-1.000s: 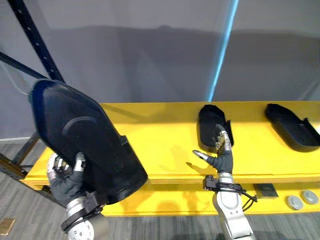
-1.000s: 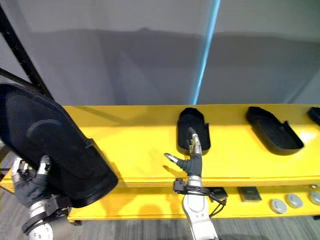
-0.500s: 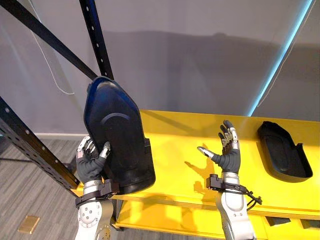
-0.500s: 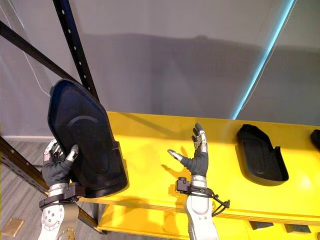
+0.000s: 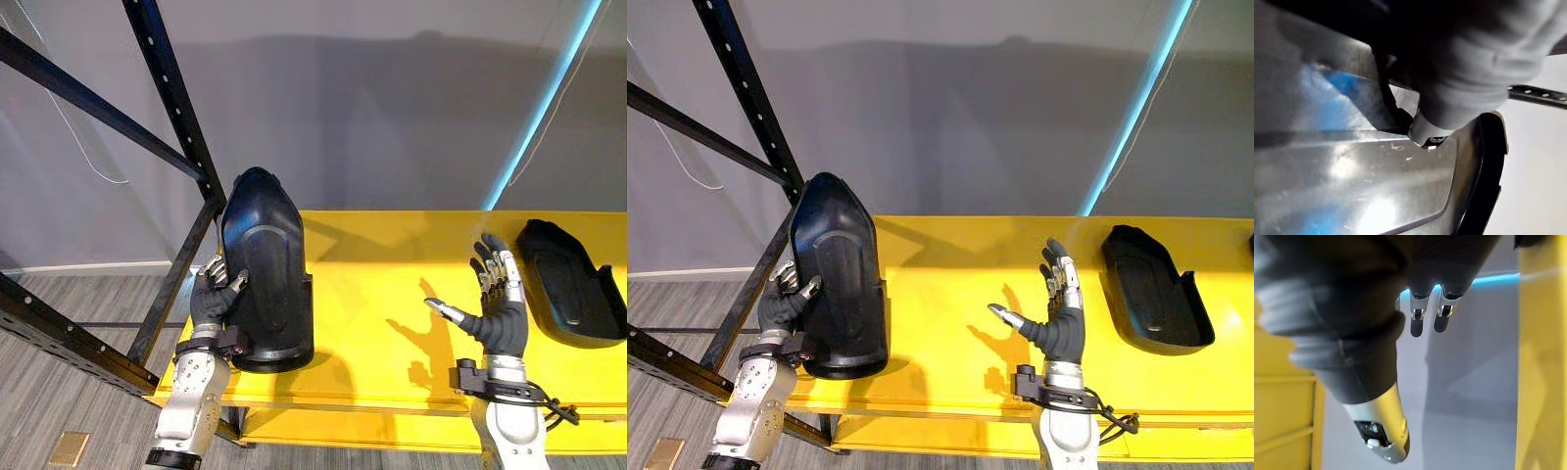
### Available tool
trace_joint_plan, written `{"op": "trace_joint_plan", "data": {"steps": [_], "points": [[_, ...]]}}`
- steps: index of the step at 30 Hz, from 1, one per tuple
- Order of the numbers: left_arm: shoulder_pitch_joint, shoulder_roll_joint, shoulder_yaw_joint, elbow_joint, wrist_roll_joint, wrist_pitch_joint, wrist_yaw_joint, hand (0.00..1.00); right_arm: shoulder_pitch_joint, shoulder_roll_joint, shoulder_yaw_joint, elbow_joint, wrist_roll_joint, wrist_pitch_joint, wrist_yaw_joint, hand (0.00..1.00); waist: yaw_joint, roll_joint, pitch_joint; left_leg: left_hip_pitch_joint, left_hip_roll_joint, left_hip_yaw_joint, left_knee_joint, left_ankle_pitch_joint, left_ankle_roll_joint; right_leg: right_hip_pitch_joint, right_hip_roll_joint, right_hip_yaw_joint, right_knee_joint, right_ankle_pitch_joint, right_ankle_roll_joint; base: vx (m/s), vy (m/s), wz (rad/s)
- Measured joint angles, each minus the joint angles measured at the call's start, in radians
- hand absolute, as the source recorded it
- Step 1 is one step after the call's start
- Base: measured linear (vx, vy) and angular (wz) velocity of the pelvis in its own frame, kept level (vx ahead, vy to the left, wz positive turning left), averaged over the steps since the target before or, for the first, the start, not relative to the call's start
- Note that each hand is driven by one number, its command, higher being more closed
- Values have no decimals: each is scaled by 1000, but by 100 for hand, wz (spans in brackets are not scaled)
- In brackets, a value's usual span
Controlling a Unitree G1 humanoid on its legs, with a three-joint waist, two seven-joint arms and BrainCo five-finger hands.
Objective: Walk over and take plastic housings, then place them on the shelf
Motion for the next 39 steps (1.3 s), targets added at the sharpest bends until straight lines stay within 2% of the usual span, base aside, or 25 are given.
{"op": "trace_joint_plan", "data": {"steps": [2, 7, 14, 19, 24, 25, 34, 39], "points": [[-64, 49, -19, 59, -31, 17, -1, 100, 1, -1, 1, -1, 18, 0, 5, 0, -3, 1, 13, -23, -1, 0, 0, 7, 2, -23, 0, 0, 1, 0, 0, -45, 5, 1], [-228, 108, -59, 195, -53, 37, 8, 100, 20, -2, 40, 0, 39, 0, 5, 0, -16, 2, 60, -63, 0, 0, 0, 23, 4, -64, 1, 1, 1, 15, -1, -62, 11, -1], [-421, 212, -202, 318, -114, 58, 3, 100, 22, -4, 127, 14, 55, 0, -4, 0, -30, 3, 117, -90, 0, 3, 0, 36, 5, -99, 4, 7, 7, 24, -5, -52, 3, -3], [-492, 231, -276, 366, -141, 67, 2, 100, 14, -6, 191, 45, 55, 1, -7, 0, -34, 4, 128, -114, 5, 21, -1, 41, 5, -139, 7, 29, 19, 28, -7, -50, 0, -12], [-532, 235, -308, 388, -149, 67, 2, 100, 17, -22, 200, 46, 60, 1, -7, 0, -40, 4, 136, -117, 8, 38, 0, 42, 4, -149, 8, 49, 18, 34, -9, -22, 4, -11], [-532, 237, -308, 392, -150, 67, 4, 0, 16, -34, 206, 46, 61, 1, -7, 0, -40, 4, 136, -114, 8, 44, 0, 42, 4, -150, 8, 56, 18, 36, -9, -18, 1, -15], [-531, 238, -353, 387, -158, 68, -1, 0, 24, -42, 235, 46, 74, 13, -6, 0, -44, 5, 138, -101, 16, 43, -2, 44, 0, -133, 15, 56, 5, 50, -11, -26, 0, -2], [-500, 200, -341, 375, -158, 90, 16, 0, 28, -40, 246, 50, 74, 22, -4, 0, -49, 6, 138, -72, 11, 42, -1, 47, 1, -100, 12, 55, -1, 55, -8, -43, 11, 1]]}}
